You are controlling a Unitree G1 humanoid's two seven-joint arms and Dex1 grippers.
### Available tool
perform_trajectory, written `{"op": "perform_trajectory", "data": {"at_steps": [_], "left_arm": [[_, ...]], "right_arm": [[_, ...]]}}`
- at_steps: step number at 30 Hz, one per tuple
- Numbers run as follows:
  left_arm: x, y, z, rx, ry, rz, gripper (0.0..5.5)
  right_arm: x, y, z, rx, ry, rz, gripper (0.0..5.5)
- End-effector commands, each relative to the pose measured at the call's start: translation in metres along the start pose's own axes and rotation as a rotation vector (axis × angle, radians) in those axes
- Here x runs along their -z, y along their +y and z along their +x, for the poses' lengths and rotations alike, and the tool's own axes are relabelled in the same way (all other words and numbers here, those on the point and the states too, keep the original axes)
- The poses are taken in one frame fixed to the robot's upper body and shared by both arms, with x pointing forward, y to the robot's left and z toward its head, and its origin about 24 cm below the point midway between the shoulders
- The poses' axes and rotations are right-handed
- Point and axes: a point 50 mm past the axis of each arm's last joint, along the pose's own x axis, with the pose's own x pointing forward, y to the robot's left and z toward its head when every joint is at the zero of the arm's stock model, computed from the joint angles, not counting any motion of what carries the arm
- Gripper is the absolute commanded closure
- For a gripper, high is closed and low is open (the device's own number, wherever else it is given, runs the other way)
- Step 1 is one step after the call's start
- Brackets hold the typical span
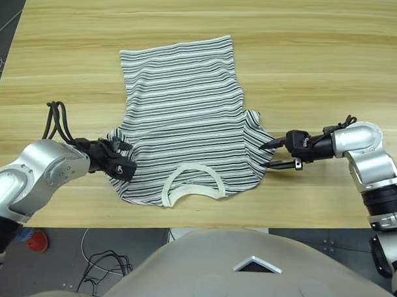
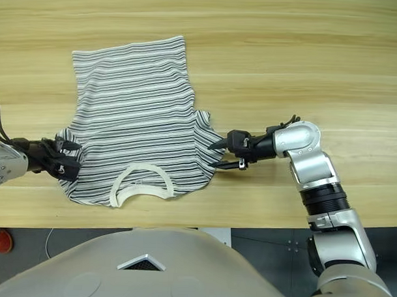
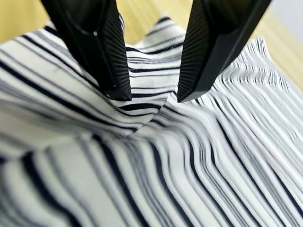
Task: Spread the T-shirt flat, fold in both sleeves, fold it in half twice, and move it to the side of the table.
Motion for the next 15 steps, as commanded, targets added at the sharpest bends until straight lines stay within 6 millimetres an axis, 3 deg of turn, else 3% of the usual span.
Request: {"op": "perform_trajectory", "data": {"at_steps": [1, 4, 9, 11, 15], "left_arm": [[-0.006, 0.024, -0.018, -0.126, -0.023, 0.036, 3.70], [0.000, 0.036, -0.031, -0.195, 0.019, 0.043, 3.70], [0.014, 0.023, -0.030, -0.183, 0.029, -0.046, 3.70], [0.020, 0.010, -0.028, -0.147, -0.029, -0.166, 3.70], [0.029, -0.009, -0.039, -0.080, -0.452, -0.673, 3.70]], "right_arm": [[-0.017, -0.010, -0.010, 0.020, -0.018, -0.052, 3.18], [-0.019, -0.011, -0.009, 0.014, -0.022, -0.056, 3.18], [-0.019, -0.010, -0.007, 0.024, -0.033, -0.056, 3.18], [-0.019, -0.010, -0.006, 0.038, -0.033, -0.056, 3.18], [-0.016, -0.008, -0.004, 0.054, -0.039, -0.047, 3.18]]}}
